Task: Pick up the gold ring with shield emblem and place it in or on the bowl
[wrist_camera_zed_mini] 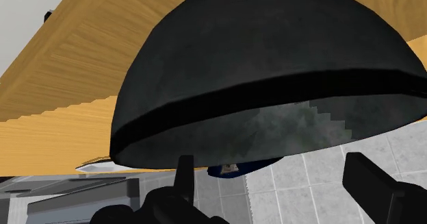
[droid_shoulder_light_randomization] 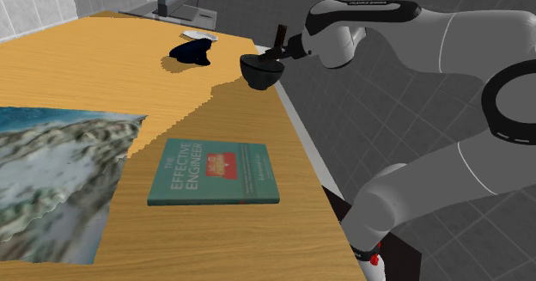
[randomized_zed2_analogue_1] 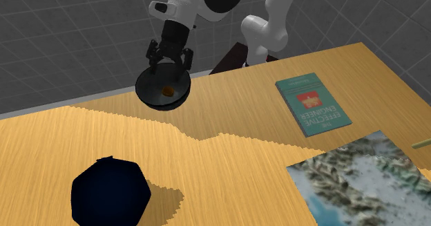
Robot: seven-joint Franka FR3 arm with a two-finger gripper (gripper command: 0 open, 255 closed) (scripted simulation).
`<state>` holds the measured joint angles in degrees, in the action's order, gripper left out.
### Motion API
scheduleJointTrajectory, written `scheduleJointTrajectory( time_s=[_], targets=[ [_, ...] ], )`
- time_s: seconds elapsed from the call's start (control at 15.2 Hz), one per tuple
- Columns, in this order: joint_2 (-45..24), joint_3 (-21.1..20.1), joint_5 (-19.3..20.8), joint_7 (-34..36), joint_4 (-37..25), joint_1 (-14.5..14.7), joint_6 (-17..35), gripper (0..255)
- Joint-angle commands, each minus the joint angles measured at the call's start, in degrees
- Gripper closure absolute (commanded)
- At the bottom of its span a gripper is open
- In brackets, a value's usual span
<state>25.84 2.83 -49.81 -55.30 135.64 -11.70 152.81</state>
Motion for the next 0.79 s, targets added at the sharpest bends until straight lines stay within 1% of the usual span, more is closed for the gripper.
scheduleJointTrajectory(
  time_s=[0.0,0.26,0.73],
  targets=[
    [0.0,0.0,0.0,0.0,0.0,0.0,0.0,0],
    [7.3,0.5,4.5,3.4,2.1,-3.4,-6.0,0],
    [7.3,0.4,4.5,3.4,2.1,-3.4,-6.0,0]
  ],
)
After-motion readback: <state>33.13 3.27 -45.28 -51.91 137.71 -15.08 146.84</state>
